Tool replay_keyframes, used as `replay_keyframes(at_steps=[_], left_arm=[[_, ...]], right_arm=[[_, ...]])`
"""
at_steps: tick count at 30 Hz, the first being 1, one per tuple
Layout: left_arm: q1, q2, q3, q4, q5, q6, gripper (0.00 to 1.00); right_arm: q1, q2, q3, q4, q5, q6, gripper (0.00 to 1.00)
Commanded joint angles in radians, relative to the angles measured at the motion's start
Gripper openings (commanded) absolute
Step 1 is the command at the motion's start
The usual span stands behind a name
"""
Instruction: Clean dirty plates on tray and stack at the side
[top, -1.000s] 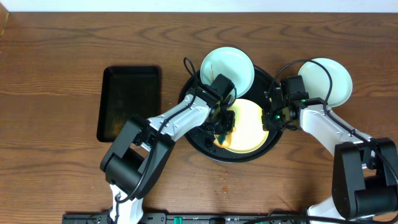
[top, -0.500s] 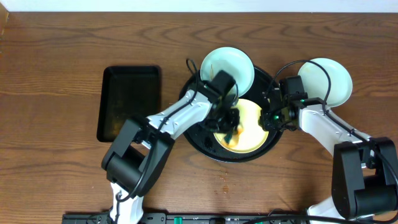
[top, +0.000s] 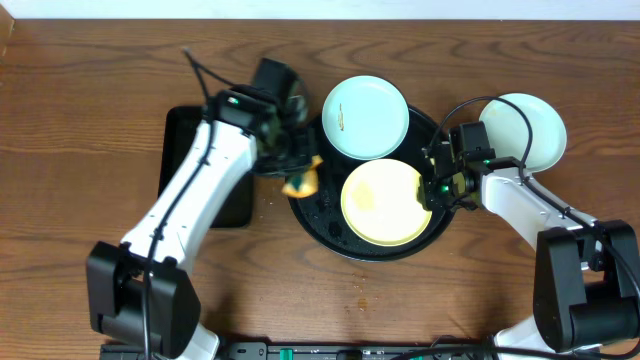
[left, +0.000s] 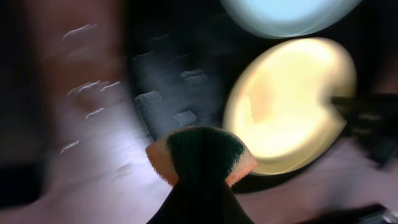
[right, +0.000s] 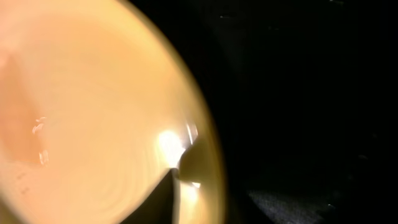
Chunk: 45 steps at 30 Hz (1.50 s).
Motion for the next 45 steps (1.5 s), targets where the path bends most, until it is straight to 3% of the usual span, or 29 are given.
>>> replay_keyframes(at_steps=[1,8,16,21,26,30,34,45], left_arm=[[0.128,0.007,-0.001,-0.097,-0.103,0.114,0.07],[0.277,0.007,-0.002,-0.148,-0.105,0.169,0.07],[0.353,0.007,-0.021,-0.132,-0.127,0.187,0.08],[0.353,0.007,-0.033,-0.113,-0.127,0.187,0.08],[0.353,0.007,-0.035,-0.095,-0.127,0.187,0.08],[0.353,0.007,-0.035,-0.095,-0.127,0.187,0.08],[0.353,0.007,-0.035,-0.095,-0.127,0.187,0.08],[0.353,0.007,-0.035,-0.095,-0.127,0.187,0.08]], right_arm=[[0.002,0.029,-0.018,-0.003,0.028,-0.004,0.02],[0.002,-0.004,0.083,-0.11,0.09,-0.003,0.01],[0.106,-0.226,0.322,-0.354,0.473,-0.003,0.01],[0.355,-0.334,0.342,-0.355,0.935,-0.003,0.01],[0.64,-0.298,0.34,-0.335,1.483,-0.003,0.01],[0.795,-0.233,0.34,-0.274,1.772,-0.003,0.01],[0.85,-0.179,0.34,-0.243,1.783,0.025,0.01],[0.832,-0.165,0.34,-0.192,1.767,0.088,0.01]])
